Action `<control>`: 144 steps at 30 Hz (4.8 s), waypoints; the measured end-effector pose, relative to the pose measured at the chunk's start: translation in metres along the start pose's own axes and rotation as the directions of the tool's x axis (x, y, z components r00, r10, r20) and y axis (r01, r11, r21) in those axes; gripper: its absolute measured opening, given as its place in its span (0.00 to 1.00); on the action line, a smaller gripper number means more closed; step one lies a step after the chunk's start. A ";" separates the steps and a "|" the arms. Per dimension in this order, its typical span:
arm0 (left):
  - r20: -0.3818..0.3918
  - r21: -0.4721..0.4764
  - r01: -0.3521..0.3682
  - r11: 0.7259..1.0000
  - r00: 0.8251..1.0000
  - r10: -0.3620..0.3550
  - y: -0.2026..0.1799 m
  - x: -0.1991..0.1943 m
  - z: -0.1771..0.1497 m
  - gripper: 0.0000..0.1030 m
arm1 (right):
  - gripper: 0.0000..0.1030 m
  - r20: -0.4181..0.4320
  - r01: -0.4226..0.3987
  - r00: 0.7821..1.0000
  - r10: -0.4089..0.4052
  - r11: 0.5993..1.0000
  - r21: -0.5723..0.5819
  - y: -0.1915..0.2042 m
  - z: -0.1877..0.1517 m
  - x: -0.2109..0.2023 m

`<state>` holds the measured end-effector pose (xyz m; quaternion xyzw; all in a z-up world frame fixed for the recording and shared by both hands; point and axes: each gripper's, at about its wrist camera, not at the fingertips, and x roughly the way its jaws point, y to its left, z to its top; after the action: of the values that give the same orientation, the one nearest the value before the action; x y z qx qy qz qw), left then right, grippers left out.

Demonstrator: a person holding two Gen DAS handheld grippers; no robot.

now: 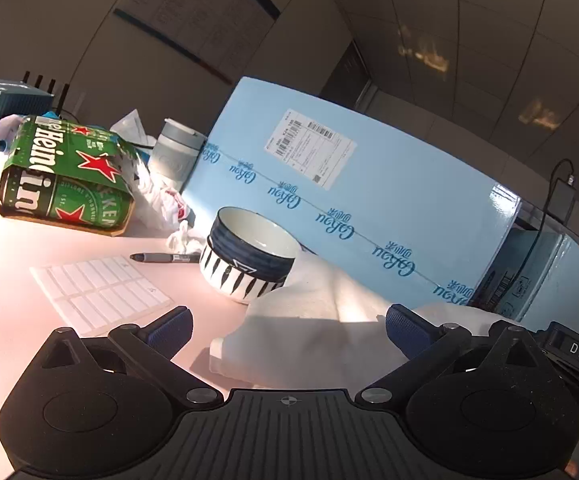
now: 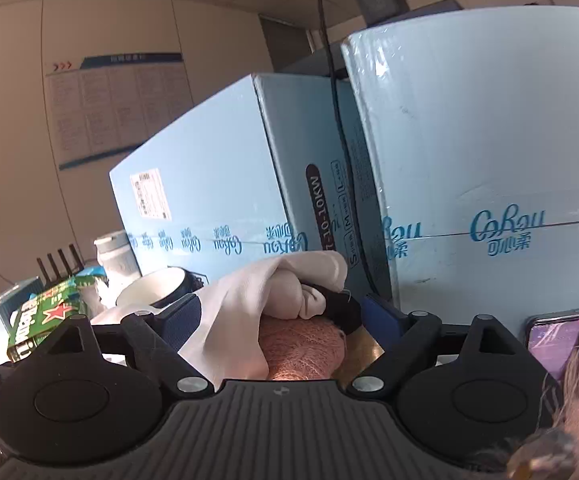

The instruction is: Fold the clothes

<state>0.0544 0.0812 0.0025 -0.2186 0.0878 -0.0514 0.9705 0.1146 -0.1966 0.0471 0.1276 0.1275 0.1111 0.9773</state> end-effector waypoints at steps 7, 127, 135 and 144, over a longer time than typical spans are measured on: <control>0.113 0.276 -0.096 0.956 0.991 0.067 -0.054 -0.037 -0.017 1.00 | 0.97 0.125 0.069 0.990 -0.064 0.997 -0.033 0.015 -0.036 -0.056; 0.204 0.437 -0.201 0.877 0.971 0.121 -0.072 -0.043 -0.041 1.00 | 1.00 0.222 0.092 0.974 -0.043 0.972 -0.216 0.023 -0.065 -0.066; 0.205 0.437 -0.202 0.876 0.971 0.121 -0.072 -0.043 -0.042 1.00 | 1.00 0.221 0.091 0.974 -0.042 0.972 -0.217 0.023 -0.065 -0.066; 0.205 0.436 -0.202 0.877 0.971 0.122 -0.072 -0.043 -0.042 1.00 | 1.00 0.222 0.091 0.974 -0.042 0.972 -0.216 0.023 -0.065 -0.065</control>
<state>-0.0005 0.0054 0.0030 0.0188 0.0076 0.0303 0.9993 0.0307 -0.1770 0.0070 0.0230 0.0118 0.0771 0.9967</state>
